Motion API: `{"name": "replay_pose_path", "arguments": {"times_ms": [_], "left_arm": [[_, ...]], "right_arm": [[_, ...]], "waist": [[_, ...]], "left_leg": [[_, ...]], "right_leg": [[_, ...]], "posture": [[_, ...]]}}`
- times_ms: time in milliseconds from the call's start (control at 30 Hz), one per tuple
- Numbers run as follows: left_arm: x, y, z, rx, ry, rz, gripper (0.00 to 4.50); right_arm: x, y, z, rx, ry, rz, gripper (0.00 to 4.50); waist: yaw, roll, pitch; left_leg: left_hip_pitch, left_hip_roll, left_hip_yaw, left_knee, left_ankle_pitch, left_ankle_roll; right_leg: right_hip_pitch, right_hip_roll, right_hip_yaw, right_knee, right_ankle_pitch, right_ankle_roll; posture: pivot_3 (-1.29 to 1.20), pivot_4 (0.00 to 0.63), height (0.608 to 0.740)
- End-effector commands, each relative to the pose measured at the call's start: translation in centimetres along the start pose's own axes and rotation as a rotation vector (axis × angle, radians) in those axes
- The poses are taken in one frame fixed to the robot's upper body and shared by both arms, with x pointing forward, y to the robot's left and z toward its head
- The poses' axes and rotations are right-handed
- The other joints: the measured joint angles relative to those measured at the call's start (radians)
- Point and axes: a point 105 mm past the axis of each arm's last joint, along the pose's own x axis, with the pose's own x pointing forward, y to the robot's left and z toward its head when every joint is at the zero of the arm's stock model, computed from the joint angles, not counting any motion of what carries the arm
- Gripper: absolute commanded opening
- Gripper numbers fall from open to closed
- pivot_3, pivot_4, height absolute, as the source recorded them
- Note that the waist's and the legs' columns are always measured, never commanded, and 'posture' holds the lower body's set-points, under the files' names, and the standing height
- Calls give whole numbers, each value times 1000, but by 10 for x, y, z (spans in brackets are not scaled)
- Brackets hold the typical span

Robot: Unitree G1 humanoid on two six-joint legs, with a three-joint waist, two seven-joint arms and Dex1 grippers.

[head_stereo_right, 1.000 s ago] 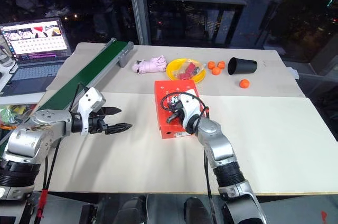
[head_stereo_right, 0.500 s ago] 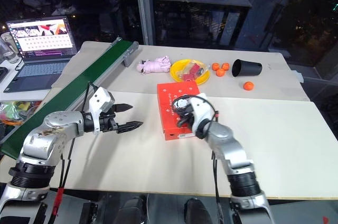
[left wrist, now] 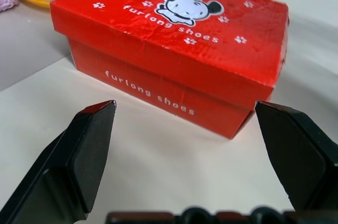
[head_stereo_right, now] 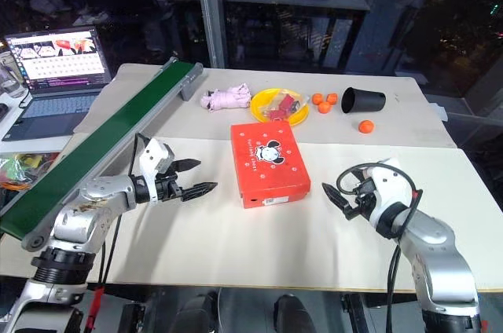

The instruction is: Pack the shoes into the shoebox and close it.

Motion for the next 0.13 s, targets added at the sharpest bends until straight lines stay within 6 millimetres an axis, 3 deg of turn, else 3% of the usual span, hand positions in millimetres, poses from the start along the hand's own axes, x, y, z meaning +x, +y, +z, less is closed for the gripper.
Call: {"name": "replay_pose_path", "arguments": {"times_ms": [33,133], "left_arm": [[-10,3,8,22,-70,54,4500],[-16,9,-4,5,-46,91,4500]], "right_arm": [[-3,-2,7,-33,-48,-16,4449],[0,0,4,-26,-46,-11,4449]], "waist": [[1,0,0],[3,0,0]], "left_leg": [[0,0,0,0,0,0],[0,0,0,0,0,0]], "right_leg": [[0,0,0,0,0,0],[0,0,0,0,0,0]], "posture": [[0,150,736],[0,150,736]]}}
